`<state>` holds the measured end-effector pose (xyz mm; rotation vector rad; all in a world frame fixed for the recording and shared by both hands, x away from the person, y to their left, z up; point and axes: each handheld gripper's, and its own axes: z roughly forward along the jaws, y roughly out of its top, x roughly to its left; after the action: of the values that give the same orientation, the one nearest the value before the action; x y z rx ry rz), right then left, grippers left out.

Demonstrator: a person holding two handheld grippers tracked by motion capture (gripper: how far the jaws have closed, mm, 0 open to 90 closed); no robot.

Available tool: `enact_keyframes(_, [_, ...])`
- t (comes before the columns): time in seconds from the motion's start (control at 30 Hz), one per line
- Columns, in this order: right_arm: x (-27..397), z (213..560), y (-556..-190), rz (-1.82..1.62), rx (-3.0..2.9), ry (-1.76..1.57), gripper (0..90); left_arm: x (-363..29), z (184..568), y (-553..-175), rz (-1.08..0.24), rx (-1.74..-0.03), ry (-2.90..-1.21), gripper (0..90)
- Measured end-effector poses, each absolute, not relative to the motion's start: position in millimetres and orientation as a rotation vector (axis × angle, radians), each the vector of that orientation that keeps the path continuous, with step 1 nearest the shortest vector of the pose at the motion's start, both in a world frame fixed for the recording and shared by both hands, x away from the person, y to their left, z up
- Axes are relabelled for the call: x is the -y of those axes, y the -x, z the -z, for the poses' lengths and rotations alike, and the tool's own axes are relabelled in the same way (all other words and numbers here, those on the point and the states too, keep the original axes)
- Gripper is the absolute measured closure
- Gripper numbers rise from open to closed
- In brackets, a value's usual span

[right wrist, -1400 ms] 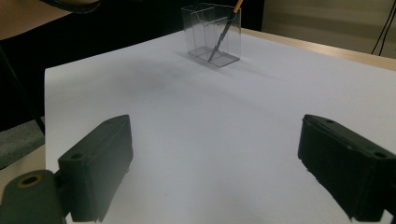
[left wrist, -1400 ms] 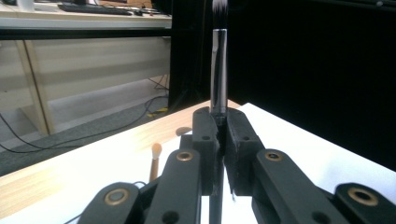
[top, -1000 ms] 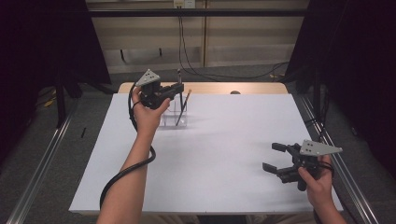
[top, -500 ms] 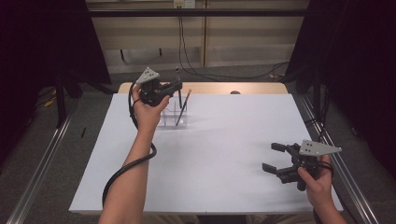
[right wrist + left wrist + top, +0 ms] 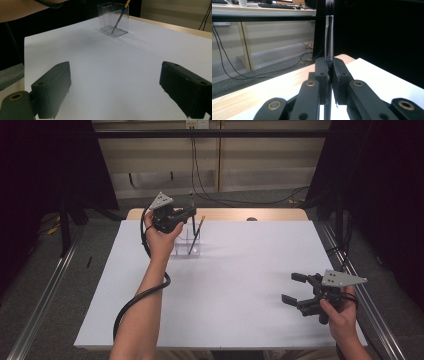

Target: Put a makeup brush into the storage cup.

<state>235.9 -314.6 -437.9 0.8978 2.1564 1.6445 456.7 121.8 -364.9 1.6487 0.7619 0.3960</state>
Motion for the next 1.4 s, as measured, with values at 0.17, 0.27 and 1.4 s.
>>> enact_keyframes(0.17, [314.5,437.8,-235.9,-1.646,-2.158,-0.9,10.1,-120.7,365.5,-457.8,-0.412,-0.766,-1.659,83.8])
enact_keyframes(0.27, [314.5,437.8,-236.0,-1.646,-2.157,-0.896,10.1,-120.2,366.0,-458.3,-0.419,-0.771,-1.657,83.8])
enact_keyframes(1.4, [315.5,437.7,-236.0,-1.644,-2.151,-0.894,10.2,-119.9,381.7,-463.9,-0.428,-0.808,-1.663,83.7])
